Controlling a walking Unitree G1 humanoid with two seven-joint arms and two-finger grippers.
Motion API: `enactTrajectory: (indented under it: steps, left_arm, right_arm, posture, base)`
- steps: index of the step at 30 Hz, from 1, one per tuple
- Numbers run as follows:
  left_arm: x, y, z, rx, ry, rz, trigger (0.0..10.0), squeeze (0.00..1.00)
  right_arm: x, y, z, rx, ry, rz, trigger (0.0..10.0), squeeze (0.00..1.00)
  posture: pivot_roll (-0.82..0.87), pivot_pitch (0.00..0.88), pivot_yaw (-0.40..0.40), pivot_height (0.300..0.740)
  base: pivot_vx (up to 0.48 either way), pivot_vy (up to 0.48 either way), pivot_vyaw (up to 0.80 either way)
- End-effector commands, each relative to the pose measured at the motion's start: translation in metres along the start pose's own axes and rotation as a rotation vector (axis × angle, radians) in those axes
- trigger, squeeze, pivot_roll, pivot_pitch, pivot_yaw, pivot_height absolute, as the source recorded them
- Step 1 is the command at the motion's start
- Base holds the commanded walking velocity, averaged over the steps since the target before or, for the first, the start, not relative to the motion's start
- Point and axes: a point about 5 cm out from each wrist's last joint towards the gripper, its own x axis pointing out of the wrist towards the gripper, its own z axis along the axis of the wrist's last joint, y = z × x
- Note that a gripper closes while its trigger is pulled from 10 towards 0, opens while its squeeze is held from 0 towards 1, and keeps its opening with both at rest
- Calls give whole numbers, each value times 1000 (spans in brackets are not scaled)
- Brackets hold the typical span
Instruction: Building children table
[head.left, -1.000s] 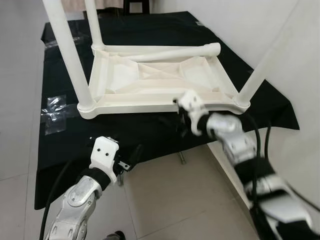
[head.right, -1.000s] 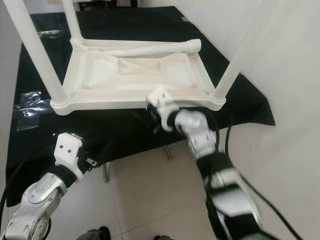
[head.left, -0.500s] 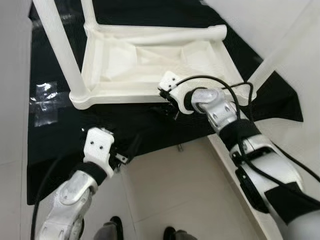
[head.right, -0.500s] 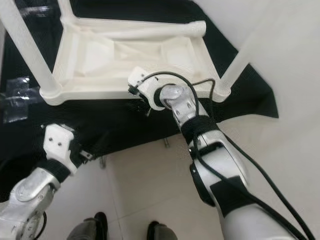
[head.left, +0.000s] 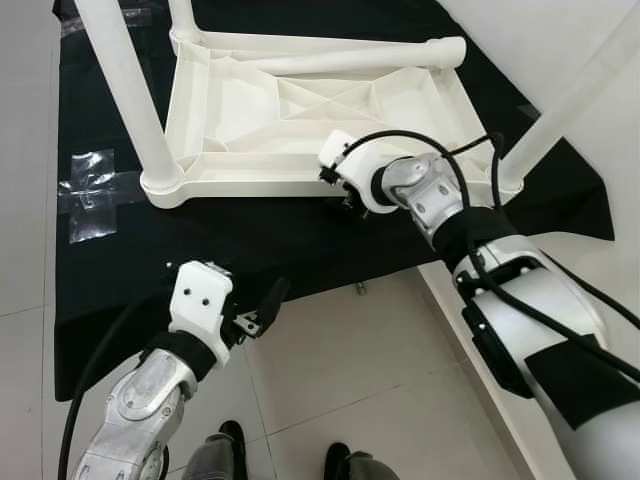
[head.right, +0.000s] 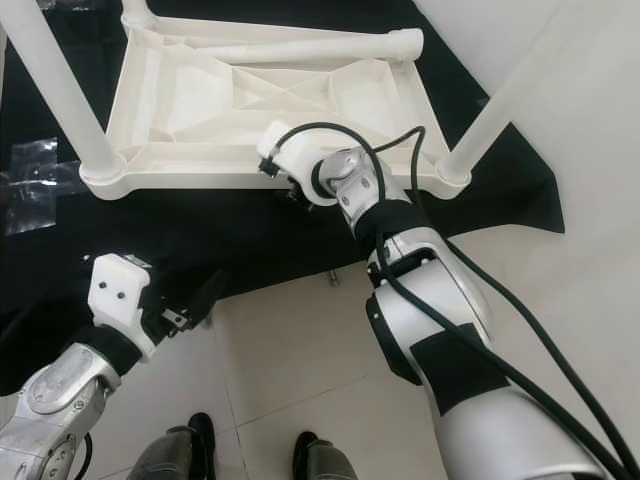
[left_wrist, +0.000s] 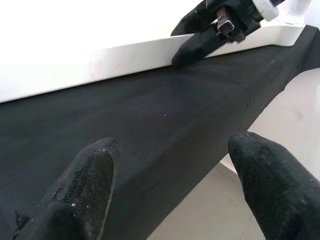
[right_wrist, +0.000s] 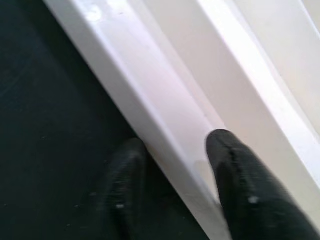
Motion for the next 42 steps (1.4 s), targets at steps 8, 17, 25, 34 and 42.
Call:
enactTrajectory:
  steps: [8, 17, 25, 34, 42]
  left_arm:
    - [1, -5, 3, 8, 4, -17, 10000, 0]
    - [2, -4, 4, 24, 3, -17, 10000, 0]
    - [2, -3, 5, 42, 6, -15, 10000, 0]
    - [9, 10, 15, 81, -48, 69, 10000, 0]
    - [11, 34, 25, 126, -69, 110, 10000, 0]
  right_arm:
    - [7, 17, -8, 162, 4, 153, 0, 0]
    - [21, 54, 29, 259, -131, 356, 0, 0]
    - [21, 59, 55, 345, -389, 351, 10000, 0]
    - [-19, 5, 72, 659, -956, 156, 10000, 0]
    - [-9, 35, 14, 885, -948, 47, 10000, 0]
  posture:
    - [162, 307, -146, 740]
    - [170, 304, -141, 740]
    - [175, 306, -153, 740]
    - [163, 281, -148, 740]
    - [163, 235, -117, 740]
  base:
    - [0, 0, 0]
    - [0, 0, 0]
    - [0, 0, 0]
    - [0, 0, 0]
    - [118, 0, 449]
